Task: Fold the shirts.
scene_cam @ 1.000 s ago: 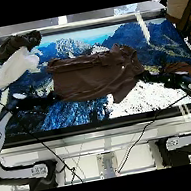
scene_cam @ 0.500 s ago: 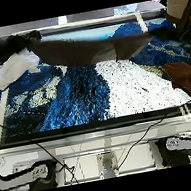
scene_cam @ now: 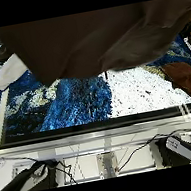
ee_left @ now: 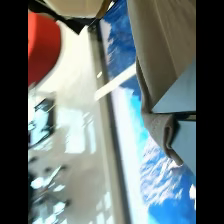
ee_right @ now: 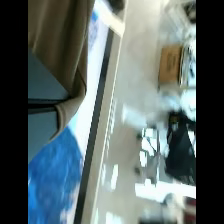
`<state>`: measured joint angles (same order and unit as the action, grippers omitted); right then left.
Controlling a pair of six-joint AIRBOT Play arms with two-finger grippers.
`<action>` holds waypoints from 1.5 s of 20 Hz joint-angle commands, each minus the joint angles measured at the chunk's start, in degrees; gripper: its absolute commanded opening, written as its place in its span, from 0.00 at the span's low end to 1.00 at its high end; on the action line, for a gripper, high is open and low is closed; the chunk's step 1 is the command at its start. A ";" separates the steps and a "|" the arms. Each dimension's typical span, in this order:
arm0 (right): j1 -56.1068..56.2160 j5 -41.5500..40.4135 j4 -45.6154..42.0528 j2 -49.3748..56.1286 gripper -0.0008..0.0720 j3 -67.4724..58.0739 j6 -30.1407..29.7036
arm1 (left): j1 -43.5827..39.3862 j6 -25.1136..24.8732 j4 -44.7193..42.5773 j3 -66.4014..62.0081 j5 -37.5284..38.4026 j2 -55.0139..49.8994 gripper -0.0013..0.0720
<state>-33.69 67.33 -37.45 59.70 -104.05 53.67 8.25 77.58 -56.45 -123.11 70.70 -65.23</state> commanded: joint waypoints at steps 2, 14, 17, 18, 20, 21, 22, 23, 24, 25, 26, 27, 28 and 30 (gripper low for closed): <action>2.71 8.66 -17.62 -9.94 0.04 -5.79 9.64 | -0.04 0.44 -2.64 -1.16 5.86 11.87 0.03; 5.22 12.31 -21.05 5.97 0.04 5.57 15.72 | -0.04 -0.33 -5.73 20.48 4.11 -3.82 0.03; 9.62 9.79 -20.33 17.44 0.04 11.47 15.45 | -0.07 -1.18 -2.19 20.68 3.61 -17.49 0.03; 11.50 7.58 -20.35 21.07 0.04 13.09 14.80 | -0.07 -1.79 -0.37 20.68 2.99 -21.70 0.03; 15.52 -0.17 -20.41 28.30 0.04 15.65 10.75 | -0.07 -2.84 2.01 20.68 -0.13 -29.94 0.03; 17.40 -5.35 -20.70 31.67 0.04 16.20 10.32 | -0.07 -2.84 2.32 20.68 -2.38 -32.98 0.03; 18.95 -10.01 -20.79 34.42 0.05 16.17 10.36 | -0.07 -2.82 2.43 20.68 -4.83 -35.36 0.03; 20.39 -15.06 -20.79 36.68 0.05 16.17 10.45 | -0.07 -2.80 2.73 20.68 -7.39 -37.29 0.04; 21.64 -19.39 -20.81 38.03 0.06 16.17 10.84 | -0.07 -2.82 3.02 20.68 -9.62 -38.51 0.08; 22.71 -23.61 -20.65 38.75 0.16 16.17 10.88 | -0.07 -2.82 3.32 20.68 -11.58 -38.99 0.29; 23.52 -27.39 -20.61 38.86 0.40 16.15 10.88 | -0.07 -2.89 3.69 20.59 -13.79 -39.06 0.50; 23.96 -29.90 -20.50 38.77 0.58 15.85 10.86 | -0.04 -3.04 4.39 20.02 -15.02 -39.04 0.60; 24.13 -30.03 -20.39 38.77 0.60 14.58 10.86 | -0.04 -3.26 5.16 18.69 -15.06 -39.04 0.62; 24.00 -27.10 -20.46 38.01 0.60 11.37 10.86 | -0.04 -6.82 7.96 13.92 -12.13 -39.04 0.61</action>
<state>-10.70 43.42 -58.22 97.19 -90.08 64.69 8.21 73.89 -52.25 -105.25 58.85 -103.22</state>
